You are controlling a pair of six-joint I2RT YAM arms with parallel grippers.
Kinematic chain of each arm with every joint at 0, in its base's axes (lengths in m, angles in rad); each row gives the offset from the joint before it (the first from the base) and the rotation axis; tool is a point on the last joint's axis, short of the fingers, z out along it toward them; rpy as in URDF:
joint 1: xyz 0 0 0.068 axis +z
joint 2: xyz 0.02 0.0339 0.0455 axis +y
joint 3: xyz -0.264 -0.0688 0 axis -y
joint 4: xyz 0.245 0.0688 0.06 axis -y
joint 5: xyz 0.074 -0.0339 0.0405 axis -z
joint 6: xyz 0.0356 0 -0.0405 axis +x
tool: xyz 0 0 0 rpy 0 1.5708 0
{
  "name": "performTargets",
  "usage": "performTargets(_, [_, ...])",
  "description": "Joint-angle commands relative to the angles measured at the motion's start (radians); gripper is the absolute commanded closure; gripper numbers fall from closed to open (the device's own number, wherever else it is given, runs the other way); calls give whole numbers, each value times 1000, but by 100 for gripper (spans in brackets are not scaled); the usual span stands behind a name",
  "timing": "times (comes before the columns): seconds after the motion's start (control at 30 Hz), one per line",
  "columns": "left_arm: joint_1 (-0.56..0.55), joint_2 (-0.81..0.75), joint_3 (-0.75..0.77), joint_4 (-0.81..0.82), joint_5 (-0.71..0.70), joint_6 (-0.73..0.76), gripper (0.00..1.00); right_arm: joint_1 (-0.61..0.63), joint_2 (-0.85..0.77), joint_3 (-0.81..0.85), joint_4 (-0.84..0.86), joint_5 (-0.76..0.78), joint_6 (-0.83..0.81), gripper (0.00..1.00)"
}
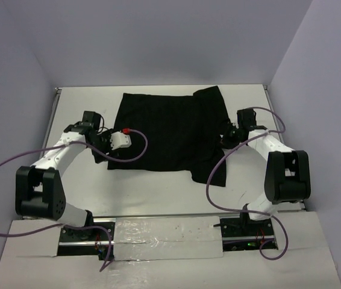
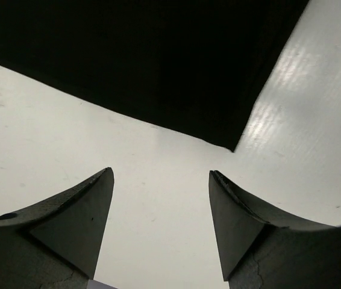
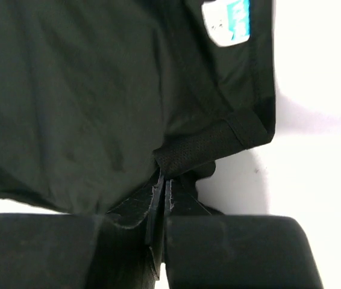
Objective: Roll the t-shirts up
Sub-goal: Flatten out the T-shirt at the center of the board.
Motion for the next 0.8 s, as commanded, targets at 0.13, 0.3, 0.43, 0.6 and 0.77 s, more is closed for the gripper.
performTargets(0.13, [-91, -82, -216, 229, -33, -39, 27, -43, 54, 137, -98, 189, -29, 38])
performTargets(0.3, [-101, -54, -293, 432, -94, -4, 27, -88, -6, 117, -162, 266, 5, 22])
performTargets(0.43, [-101, -38, -301, 419, -76, 48, 29, -88, -119, 12, -201, 266, 39, 23])
performTargets(0.6, [-99, -24, -353, 459, -87, 45, 32, -88, -321, -116, -253, 269, 73, 25])
performTargets(0.77, [-99, -18, -362, 481, -78, 34, 51, -59, -417, -184, -307, 231, 100, 27])
